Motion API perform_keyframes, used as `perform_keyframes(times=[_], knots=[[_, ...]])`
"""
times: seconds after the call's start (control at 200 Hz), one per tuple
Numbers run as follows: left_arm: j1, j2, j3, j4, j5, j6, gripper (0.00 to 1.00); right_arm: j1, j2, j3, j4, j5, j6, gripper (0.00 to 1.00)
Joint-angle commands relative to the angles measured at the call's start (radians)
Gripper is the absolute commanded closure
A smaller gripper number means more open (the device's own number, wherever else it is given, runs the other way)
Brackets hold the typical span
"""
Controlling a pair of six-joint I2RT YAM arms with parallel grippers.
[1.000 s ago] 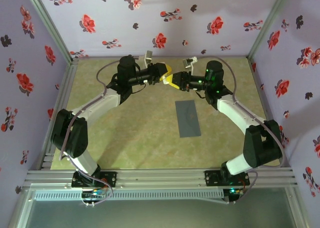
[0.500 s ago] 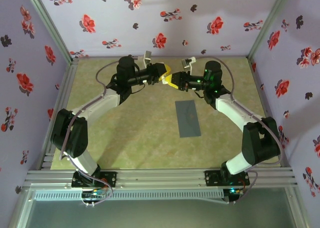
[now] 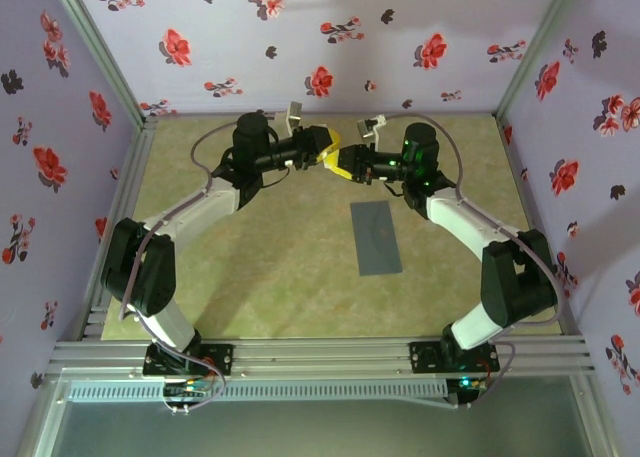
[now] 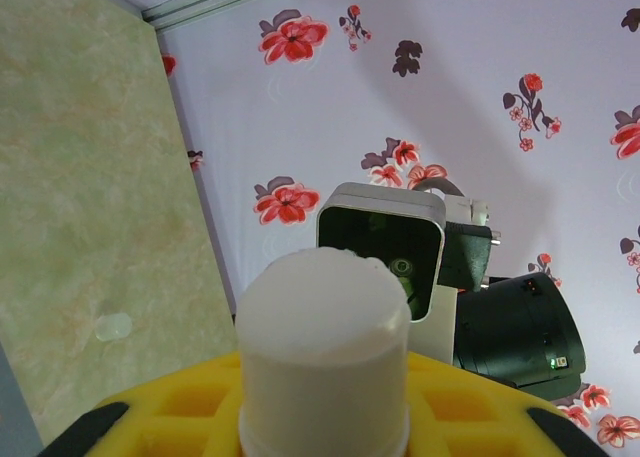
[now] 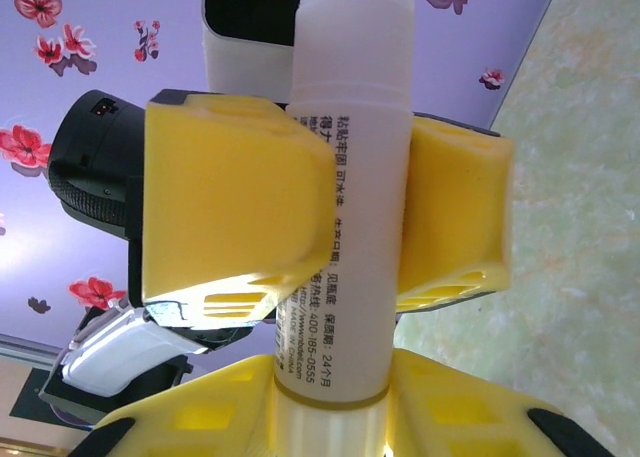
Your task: Place the letter into the envelope and seal it
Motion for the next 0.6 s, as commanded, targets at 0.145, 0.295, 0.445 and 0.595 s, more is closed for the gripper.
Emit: perform_keyframes(times=[0.145,0.295,0.445,0.595], knots=[[-0.002,-0.002,-0.005,0.048,0.008,-0.007,1.00,0.014,0.019,0.021,0.004,-0.018,-0.003,0.82],[-0.002,-0.007,0.002,-0.006,-0.005,0.021,1.00,0.021,-0.017,0.057,-0.213,0.042,-0.161,0.83],[-0.007,-0.014,0.027,-0.096,-0.025,0.065,1.00,0.071,-0.056,0.158,-0.622,0.225,-0.471,0.84],[-0.024,-0.011,0.051,-0.169,-0.057,0.075,1.00,0.166,-0.059,0.234,-0.804,0.477,-0.628,0.85]])
